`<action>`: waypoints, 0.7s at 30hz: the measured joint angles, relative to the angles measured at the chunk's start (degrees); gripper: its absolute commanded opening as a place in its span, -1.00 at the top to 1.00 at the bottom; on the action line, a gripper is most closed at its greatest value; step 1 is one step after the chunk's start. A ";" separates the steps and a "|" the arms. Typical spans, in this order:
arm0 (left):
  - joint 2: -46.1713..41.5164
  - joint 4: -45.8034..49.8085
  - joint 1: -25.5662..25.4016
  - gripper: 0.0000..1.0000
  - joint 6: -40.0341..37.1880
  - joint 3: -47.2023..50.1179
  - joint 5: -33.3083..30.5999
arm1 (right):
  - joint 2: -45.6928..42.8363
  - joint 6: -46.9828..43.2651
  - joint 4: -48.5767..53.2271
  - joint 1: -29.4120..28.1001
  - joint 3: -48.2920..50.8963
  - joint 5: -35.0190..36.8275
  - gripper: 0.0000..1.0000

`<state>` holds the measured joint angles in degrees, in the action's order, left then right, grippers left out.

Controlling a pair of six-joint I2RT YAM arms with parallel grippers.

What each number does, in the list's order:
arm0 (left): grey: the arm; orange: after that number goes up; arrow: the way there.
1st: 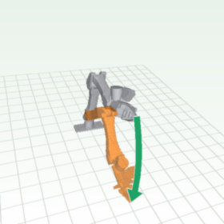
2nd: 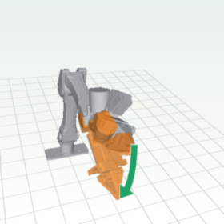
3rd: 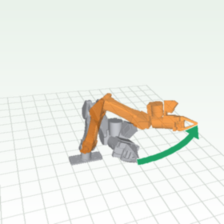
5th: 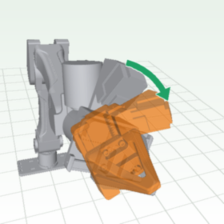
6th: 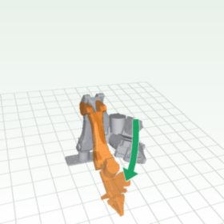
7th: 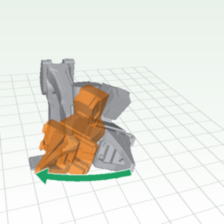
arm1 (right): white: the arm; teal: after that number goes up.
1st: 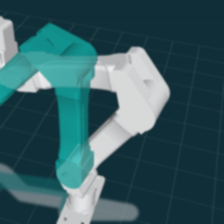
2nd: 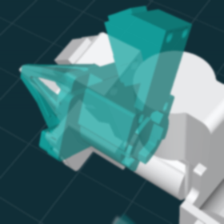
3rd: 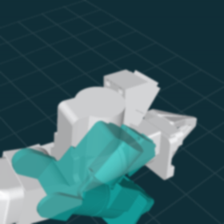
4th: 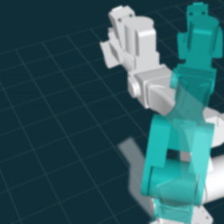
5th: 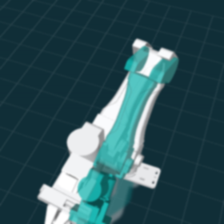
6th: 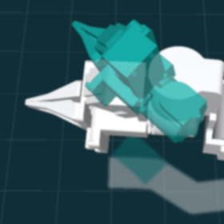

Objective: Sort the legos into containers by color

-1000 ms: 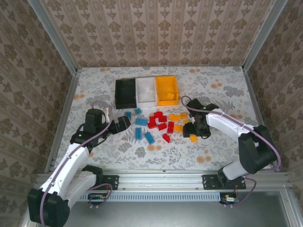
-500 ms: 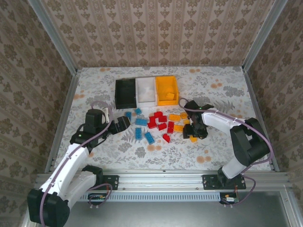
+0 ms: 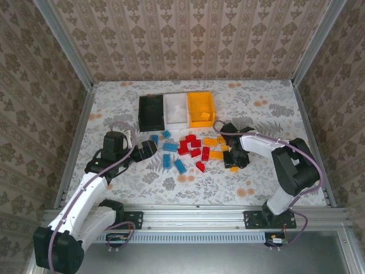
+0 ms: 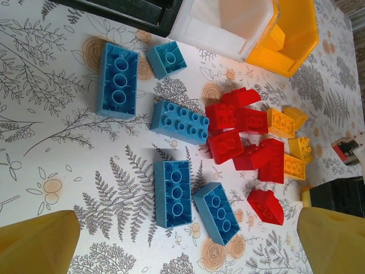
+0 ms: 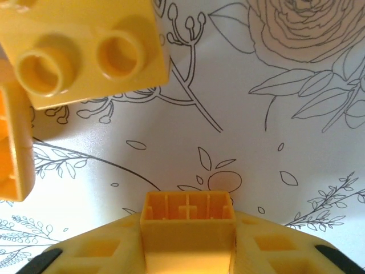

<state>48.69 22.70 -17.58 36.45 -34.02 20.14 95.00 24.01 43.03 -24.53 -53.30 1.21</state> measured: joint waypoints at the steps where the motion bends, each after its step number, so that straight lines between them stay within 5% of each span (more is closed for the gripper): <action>1: 0.00 0.00 0.00 -0.99 0.00 0.00 0.00 | -0.04 0.00 0.00 -0.02 0.00 0.02 0.33; 10: 0.00 -0.07 0.00 -0.99 0.00 0.37 0.00 | -3.85 0.00 2.27 -0.17 -2.86 -1.11 0.36; 16: 0.00 -0.48 0.04 -1.00 0.02 0.68 0.02 | -7.43 0.42 1.70 -0.15 -15.37 -7.23 0.36; 21: -0.13 -0.39 0.04 -0.99 0.00 0.68 0.04 | -1.25 1.51 -0.44 -0.15 -28.96 -10.19 0.33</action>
<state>48.56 22.31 -17.54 36.45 -33.34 20.18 93.76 25.52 42.59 -24.69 -82.26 -8.97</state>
